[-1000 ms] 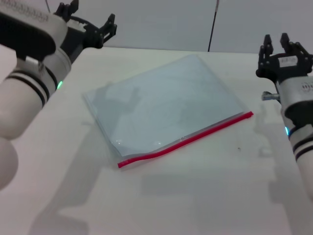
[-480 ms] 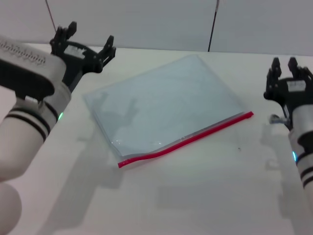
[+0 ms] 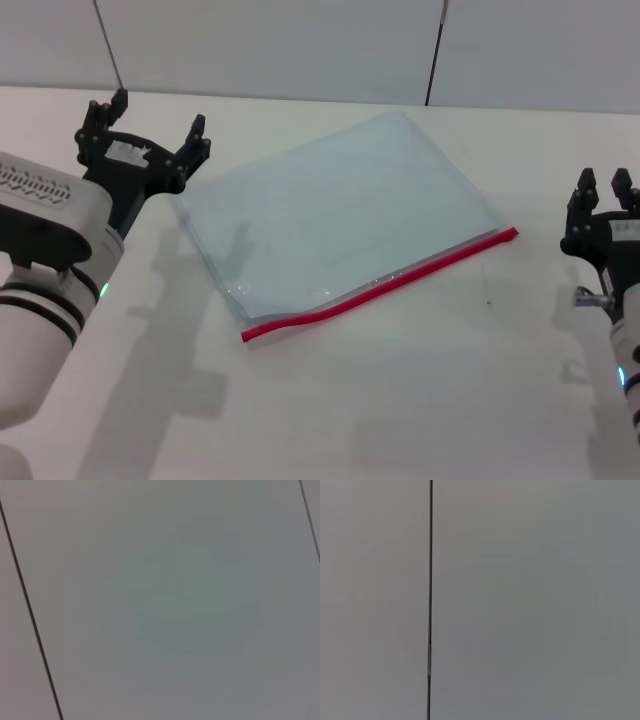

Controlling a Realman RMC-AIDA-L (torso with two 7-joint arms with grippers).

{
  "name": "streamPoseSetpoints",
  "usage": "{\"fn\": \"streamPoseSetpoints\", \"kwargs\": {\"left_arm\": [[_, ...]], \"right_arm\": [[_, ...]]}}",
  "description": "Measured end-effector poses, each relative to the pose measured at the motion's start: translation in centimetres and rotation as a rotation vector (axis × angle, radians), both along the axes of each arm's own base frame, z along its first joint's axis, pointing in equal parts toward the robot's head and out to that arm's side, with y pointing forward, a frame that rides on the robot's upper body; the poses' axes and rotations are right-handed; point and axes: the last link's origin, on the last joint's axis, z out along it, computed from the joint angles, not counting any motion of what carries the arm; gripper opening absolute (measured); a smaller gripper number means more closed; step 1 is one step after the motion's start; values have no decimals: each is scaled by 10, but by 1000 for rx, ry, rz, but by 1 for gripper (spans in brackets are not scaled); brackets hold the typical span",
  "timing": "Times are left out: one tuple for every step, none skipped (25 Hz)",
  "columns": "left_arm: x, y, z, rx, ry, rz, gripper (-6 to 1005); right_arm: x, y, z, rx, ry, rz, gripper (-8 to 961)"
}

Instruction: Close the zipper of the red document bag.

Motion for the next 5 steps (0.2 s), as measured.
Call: {"fn": "streamPoseSetpoints", "kwargs": {"left_arm": [[0, 0, -1, -3, 0, 1, 902], [0, 0, -2, -6, 0, -1, 902], [0, 1, -3, -10, 1, -2, 902], [0, 1, -4, -13, 3, -3, 902], [0, 1, -5, -17, 4, -5, 902]], "right_arm": [[0, 0, 0, -1, 1, 1, 311], [0, -1, 0, -2, 2, 1, 311], [0, -1, 0, -2, 3, 1, 311], [1, -1, 0, -2, 3, 0, 311], [1, -1, 0, -2, 3, 0, 311]]}}
